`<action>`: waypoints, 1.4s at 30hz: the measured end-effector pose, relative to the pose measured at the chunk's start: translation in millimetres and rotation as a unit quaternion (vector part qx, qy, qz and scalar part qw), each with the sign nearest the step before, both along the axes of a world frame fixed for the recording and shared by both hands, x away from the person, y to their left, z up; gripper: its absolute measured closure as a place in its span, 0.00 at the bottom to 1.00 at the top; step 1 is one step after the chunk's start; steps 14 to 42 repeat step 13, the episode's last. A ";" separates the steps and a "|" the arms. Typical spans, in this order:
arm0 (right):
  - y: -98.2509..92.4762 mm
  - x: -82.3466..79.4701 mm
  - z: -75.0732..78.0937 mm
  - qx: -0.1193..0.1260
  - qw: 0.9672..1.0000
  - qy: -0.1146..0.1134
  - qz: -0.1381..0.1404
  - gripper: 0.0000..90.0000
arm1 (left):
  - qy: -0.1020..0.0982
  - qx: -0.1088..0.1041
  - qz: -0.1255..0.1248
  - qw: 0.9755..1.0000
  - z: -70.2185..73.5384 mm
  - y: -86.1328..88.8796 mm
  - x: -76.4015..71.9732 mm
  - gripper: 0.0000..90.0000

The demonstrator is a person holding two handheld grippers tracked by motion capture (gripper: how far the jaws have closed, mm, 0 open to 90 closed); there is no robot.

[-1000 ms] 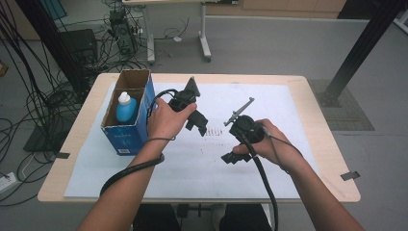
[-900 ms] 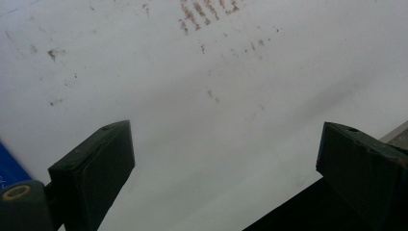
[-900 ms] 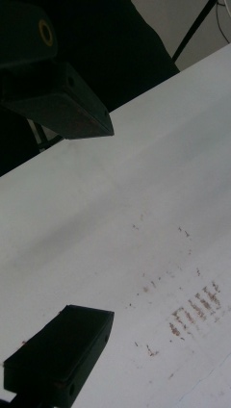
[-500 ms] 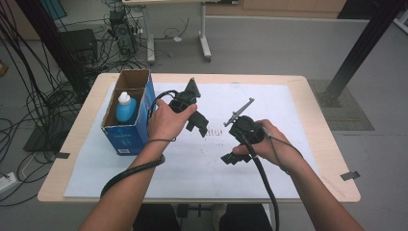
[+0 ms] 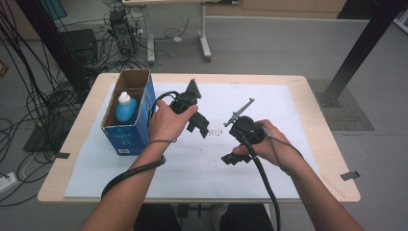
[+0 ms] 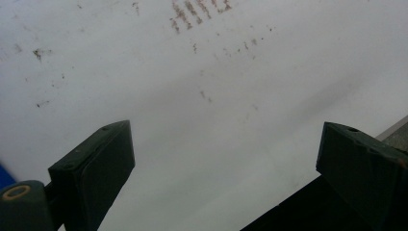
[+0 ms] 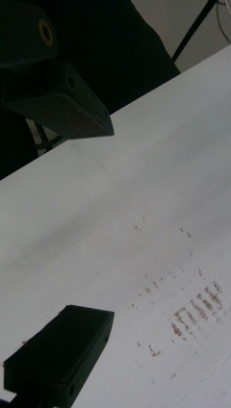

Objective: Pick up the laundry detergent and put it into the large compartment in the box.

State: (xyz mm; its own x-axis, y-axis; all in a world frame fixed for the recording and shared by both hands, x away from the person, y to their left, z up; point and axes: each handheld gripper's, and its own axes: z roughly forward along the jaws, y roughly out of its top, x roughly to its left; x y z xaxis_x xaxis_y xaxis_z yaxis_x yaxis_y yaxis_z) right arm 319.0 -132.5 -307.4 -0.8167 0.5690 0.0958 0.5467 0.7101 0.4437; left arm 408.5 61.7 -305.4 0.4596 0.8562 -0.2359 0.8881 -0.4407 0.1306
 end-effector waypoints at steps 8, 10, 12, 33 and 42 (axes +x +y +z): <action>0.2 -1.6 0.0 0.000 1.000 -0.002 0.002 0.13 | -0.002 -0.003 0.002 1.000 1.2 1.4 -0.2 0.07; 0.3 -2.5 -0.5 0.000 1.000 -0.001 0.000 0.13 | -0.001 -0.006 0.000 1.000 1.2 1.9 -0.3 0.07; 0.5 -2.9 -1.6 0.000 1.000 0.000 0.002 0.13 | -0.002 -0.005 0.000 1.000 1.1 1.8 -0.3 0.07; 0.6 -3.3 -1.8 0.000 1.000 0.000 0.002 0.13 | -0.002 -0.007 0.000 1.000 1.2 1.8 -0.3 0.07; 0.6 -3.3 -1.8 0.000 1.000 0.000 0.002 0.13 | -0.002 -0.007 0.000 1.000 1.2 1.8 -0.3 0.07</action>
